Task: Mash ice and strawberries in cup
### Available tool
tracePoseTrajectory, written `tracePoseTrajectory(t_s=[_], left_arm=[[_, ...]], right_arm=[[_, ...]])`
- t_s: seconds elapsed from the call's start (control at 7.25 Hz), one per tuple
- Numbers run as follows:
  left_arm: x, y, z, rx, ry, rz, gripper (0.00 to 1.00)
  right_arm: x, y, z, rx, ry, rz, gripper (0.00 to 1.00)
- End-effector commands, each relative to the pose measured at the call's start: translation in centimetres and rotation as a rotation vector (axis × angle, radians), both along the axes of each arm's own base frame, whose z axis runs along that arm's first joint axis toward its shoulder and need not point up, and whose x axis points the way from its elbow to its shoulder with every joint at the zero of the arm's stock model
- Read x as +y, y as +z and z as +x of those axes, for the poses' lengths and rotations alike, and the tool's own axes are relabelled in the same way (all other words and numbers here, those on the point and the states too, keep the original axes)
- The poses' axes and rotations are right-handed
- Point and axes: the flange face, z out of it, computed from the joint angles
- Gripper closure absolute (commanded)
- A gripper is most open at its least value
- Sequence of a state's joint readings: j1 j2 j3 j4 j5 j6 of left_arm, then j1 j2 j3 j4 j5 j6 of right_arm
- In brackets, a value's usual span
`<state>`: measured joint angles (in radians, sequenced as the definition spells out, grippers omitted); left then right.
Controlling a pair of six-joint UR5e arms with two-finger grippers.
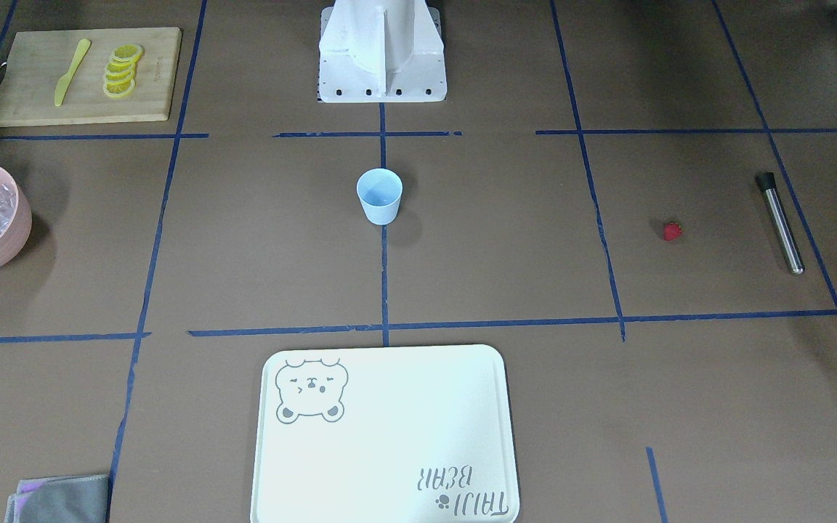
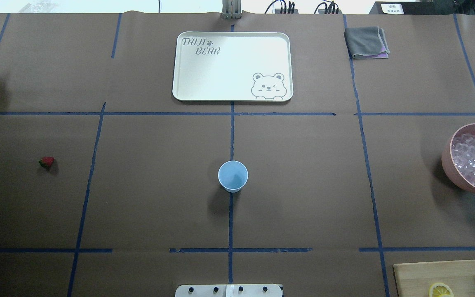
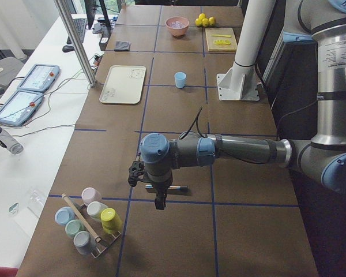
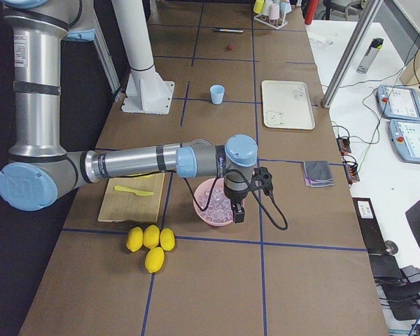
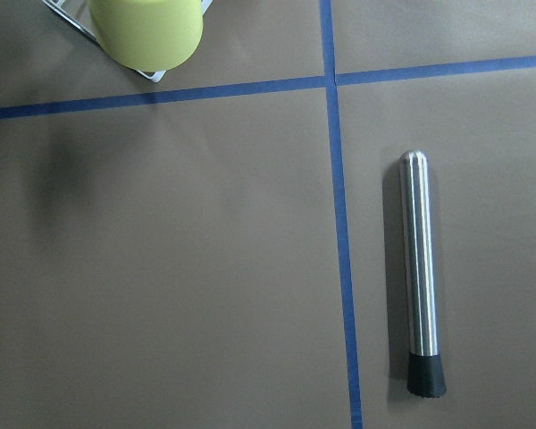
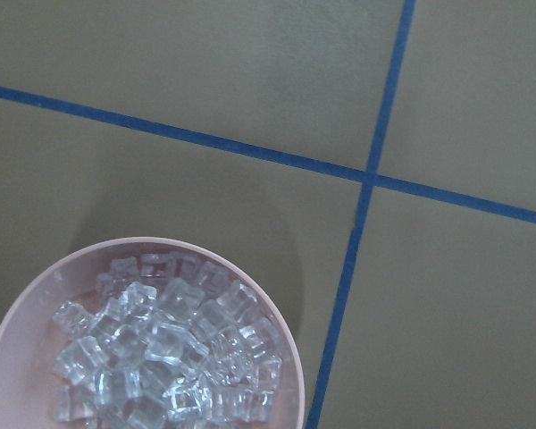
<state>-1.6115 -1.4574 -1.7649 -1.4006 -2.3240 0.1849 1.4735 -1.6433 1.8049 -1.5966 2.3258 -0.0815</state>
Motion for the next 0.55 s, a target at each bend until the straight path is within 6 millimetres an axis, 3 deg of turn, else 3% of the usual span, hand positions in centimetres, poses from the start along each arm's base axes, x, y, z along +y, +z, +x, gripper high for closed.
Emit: tracePoseTrajectory(t_s=[0.0,0.41], left_arm=[[-0.1,0.0,0.6,0.000,0.015,0.000,0.00],[-0.4,-0.2,1.5,0.001,0.035,0.007,0.00]], right_arm=[[-0.7,-1.4,-4.4,-0.023,-0.060,0.080,0.00],[-0.5,-2.0,-11.8,0.024,0.053,0.008,0.02]])
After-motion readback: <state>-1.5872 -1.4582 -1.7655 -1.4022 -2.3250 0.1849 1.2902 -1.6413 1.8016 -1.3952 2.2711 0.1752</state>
